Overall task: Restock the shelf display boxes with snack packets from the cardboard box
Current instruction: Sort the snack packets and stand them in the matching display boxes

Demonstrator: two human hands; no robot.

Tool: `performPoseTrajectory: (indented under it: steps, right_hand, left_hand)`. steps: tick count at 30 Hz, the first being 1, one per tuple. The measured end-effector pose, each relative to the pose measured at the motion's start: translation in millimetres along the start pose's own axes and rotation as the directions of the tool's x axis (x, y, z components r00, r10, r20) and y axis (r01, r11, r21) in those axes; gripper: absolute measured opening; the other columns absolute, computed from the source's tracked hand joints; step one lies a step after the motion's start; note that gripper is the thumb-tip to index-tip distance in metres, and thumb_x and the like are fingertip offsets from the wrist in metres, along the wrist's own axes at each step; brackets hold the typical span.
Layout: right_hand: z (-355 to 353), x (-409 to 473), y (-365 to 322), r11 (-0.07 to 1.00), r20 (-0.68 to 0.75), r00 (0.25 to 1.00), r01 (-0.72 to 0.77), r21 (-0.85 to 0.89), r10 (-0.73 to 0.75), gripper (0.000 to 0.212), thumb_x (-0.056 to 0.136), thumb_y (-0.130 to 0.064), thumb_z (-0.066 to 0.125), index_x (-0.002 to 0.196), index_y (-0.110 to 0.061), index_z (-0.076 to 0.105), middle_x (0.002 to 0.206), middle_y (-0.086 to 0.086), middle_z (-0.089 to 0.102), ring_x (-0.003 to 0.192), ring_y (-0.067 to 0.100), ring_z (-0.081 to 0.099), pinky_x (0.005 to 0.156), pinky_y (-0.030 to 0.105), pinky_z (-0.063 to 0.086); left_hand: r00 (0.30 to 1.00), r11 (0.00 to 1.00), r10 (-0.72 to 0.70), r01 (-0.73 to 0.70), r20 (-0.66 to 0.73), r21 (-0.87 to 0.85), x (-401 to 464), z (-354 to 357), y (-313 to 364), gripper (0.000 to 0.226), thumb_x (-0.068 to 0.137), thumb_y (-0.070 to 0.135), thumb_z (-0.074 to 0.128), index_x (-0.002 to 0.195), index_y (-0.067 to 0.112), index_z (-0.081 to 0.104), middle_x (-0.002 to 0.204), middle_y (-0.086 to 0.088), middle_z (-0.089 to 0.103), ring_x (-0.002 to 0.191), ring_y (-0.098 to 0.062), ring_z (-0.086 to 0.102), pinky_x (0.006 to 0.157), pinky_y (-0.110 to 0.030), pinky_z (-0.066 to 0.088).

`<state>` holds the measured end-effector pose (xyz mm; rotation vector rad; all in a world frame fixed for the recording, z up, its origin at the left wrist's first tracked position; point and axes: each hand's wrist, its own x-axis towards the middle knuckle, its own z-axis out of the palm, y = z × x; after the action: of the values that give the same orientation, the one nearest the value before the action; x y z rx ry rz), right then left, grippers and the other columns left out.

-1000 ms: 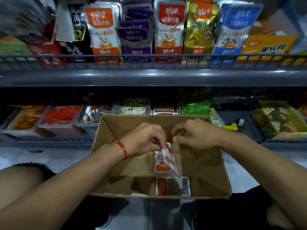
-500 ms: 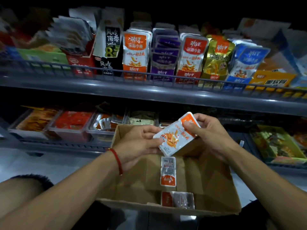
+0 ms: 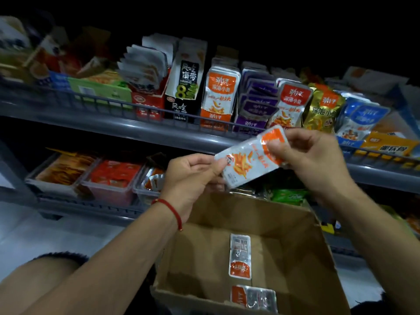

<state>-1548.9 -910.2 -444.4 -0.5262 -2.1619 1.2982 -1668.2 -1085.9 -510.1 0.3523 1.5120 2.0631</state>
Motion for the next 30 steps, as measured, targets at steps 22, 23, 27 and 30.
performPoseTrajectory:
  steps: [22,23,27,30]
  right_hand:
    - [74,158,-83,0.338,0.378,0.858,0.491,-0.803,-0.347,0.034,0.092,-0.035,0.073,0.117,-0.011,0.070,0.117,0.012,0.068,0.105,0.029,0.062,0.079,0.037,0.046]
    - [75,158,-82,0.301,0.381,0.846,0.499,-0.813,-0.374,0.035,0.092,-0.035,0.073,0.118,-0.012,0.070,0.118,0.012,0.067,0.108,0.030,0.060,0.082,0.040,0.048]
    - [63,144,-84,0.238,0.343,0.739,0.556,-0.796,-0.580,0.028,0.097,-0.029,0.066,0.120,-0.013,0.068,0.117,0.011,0.065,0.109,0.028,0.058,0.088,0.043,0.051]
    - [48,114,-80,0.273,0.331,0.701,0.600,-0.752,-0.631,0.024,0.101,-0.027,0.057,0.118,-0.014,0.067,0.112,0.010,0.066,0.104,0.025,0.059,0.089,0.040,0.050]
  left_hand:
    - [0.985,0.991,0.066,-0.046,-0.158,0.129,19,-20,23,0.022,0.089,0.007,0.069,0.106,0.019,0.063,0.094,-0.006,0.074,0.059,-0.012,0.064,0.056,-0.020,0.052]
    - [0.986,0.989,0.066,-0.045,-0.152,0.138,19,-20,22,0.022,0.090,0.007,0.068,0.107,0.019,0.063,0.094,-0.005,0.073,0.059,-0.012,0.064,0.056,-0.020,0.052]
    - [0.992,0.983,0.038,-0.015,-0.123,0.182,19,-21,17,0.023,0.090,0.006,0.068,0.108,0.020,0.062,0.096,-0.007,0.072,0.061,-0.013,0.066,0.057,-0.021,0.053]
    - [0.997,0.967,-0.007,0.028,-0.083,0.252,18,-20,10,0.023,0.091,0.006,0.068,0.108,0.020,0.062,0.099,-0.007,0.071,0.062,-0.014,0.067,0.061,-0.026,0.055]
